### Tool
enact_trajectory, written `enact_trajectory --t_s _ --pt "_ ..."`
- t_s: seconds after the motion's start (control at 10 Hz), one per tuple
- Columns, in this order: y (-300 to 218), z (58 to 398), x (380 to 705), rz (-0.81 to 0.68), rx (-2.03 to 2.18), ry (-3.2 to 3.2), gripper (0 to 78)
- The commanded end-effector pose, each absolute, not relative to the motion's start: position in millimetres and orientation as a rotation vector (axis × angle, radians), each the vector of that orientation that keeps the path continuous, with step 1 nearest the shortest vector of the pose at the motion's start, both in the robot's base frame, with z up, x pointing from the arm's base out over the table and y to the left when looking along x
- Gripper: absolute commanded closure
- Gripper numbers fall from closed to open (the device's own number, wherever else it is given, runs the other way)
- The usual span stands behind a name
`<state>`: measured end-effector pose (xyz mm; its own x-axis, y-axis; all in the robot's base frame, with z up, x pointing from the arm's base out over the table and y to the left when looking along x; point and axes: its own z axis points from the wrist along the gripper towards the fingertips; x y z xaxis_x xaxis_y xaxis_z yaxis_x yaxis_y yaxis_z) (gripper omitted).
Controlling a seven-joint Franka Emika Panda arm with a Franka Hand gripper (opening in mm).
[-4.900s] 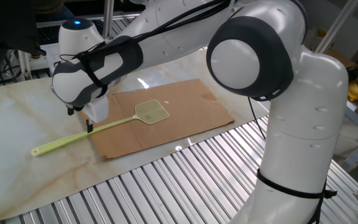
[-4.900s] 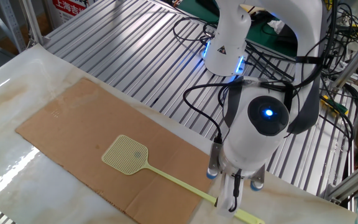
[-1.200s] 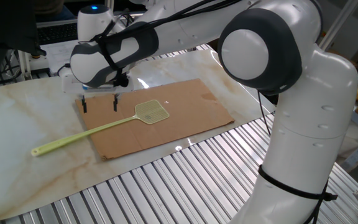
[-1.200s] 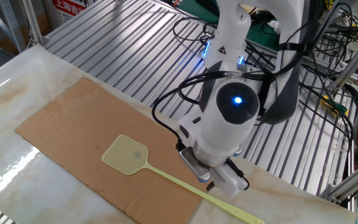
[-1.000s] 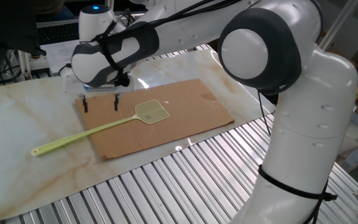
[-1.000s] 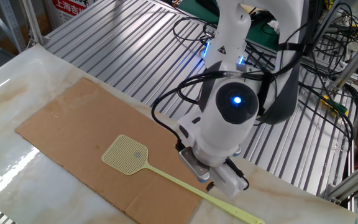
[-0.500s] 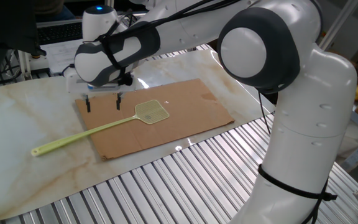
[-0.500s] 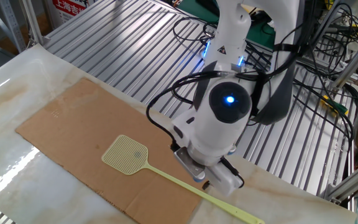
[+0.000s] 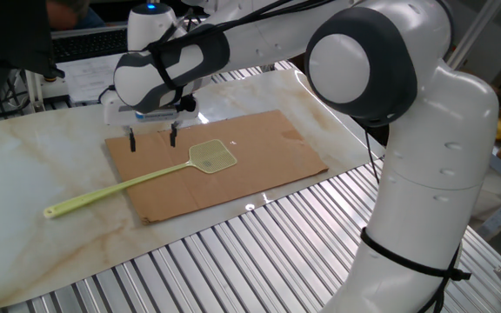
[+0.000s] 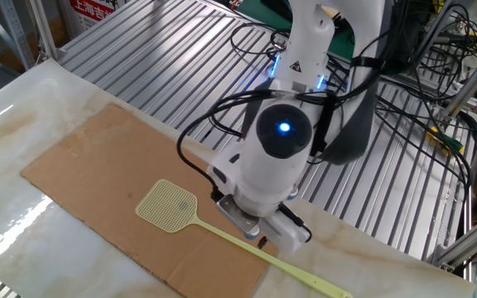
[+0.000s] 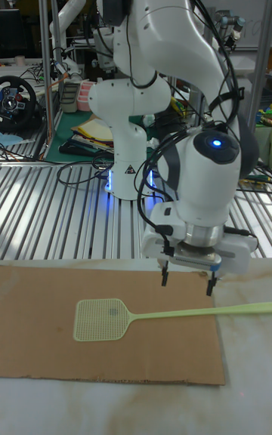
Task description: Swat with a flyswatter
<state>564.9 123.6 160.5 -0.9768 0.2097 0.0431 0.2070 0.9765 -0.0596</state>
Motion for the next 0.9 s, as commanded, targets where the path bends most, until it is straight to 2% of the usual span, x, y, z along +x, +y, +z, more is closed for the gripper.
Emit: enact_trajectory --t_s 0.1,0.9 --pt "113 161 571 0.058 -0.279 -3.075 0.0" --pt "95 164 571 0.047 -0.223 -3.078 0.0"
